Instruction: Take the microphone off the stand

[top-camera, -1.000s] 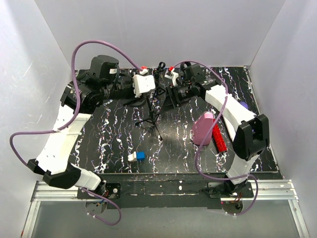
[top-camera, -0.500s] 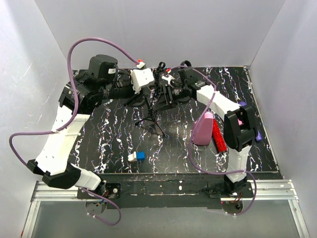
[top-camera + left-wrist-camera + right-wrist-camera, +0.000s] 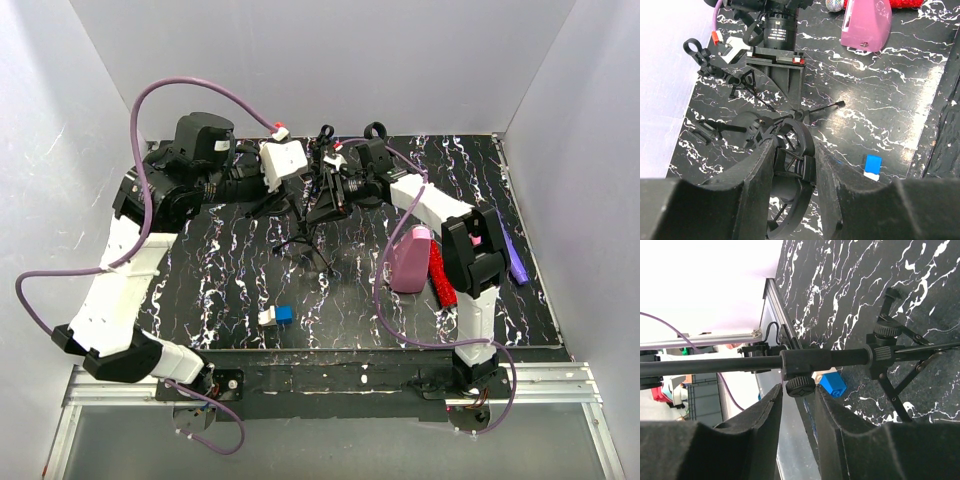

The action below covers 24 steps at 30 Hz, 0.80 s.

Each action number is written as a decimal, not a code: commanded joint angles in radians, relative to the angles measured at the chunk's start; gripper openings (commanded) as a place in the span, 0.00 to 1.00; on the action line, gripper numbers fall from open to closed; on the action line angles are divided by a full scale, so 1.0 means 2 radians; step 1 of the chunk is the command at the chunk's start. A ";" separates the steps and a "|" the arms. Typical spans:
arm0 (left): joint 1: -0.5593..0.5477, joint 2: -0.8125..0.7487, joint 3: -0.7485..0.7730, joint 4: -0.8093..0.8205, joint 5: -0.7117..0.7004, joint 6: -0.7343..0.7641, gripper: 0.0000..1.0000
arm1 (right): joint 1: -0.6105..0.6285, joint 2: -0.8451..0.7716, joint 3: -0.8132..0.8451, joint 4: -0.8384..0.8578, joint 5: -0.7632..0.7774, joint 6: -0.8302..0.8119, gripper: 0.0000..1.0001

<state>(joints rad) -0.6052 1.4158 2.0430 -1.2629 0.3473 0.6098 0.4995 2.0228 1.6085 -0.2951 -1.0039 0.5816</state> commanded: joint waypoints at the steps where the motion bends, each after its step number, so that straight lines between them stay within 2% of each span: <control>1: -0.001 -0.015 0.003 -0.012 0.010 -0.013 0.00 | -0.001 0.001 0.001 0.049 -0.041 0.023 0.38; 12: -0.001 -0.018 0.000 -0.020 0.010 0.004 0.00 | 0.000 0.039 0.016 0.077 -0.076 0.054 0.39; 14: -0.001 -0.017 0.000 -0.019 0.007 0.005 0.00 | 0.000 0.039 0.014 0.085 -0.084 0.056 0.31; 18: -0.001 -0.015 0.001 -0.012 -0.002 0.001 0.00 | -0.002 0.026 0.010 0.096 -0.092 0.048 0.03; 21: -0.001 -0.010 0.009 0.002 -0.015 -0.016 0.00 | -0.004 -0.002 -0.006 0.105 -0.091 0.022 0.01; 24: -0.001 0.000 0.022 0.006 -0.017 -0.022 0.00 | -0.001 -0.043 -0.036 0.083 -0.060 -0.063 0.01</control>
<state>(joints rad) -0.6052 1.4105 2.0460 -1.2636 0.3286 0.6128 0.4904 2.0727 1.5875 -0.1310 -1.1271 0.6281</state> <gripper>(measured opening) 0.333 0.129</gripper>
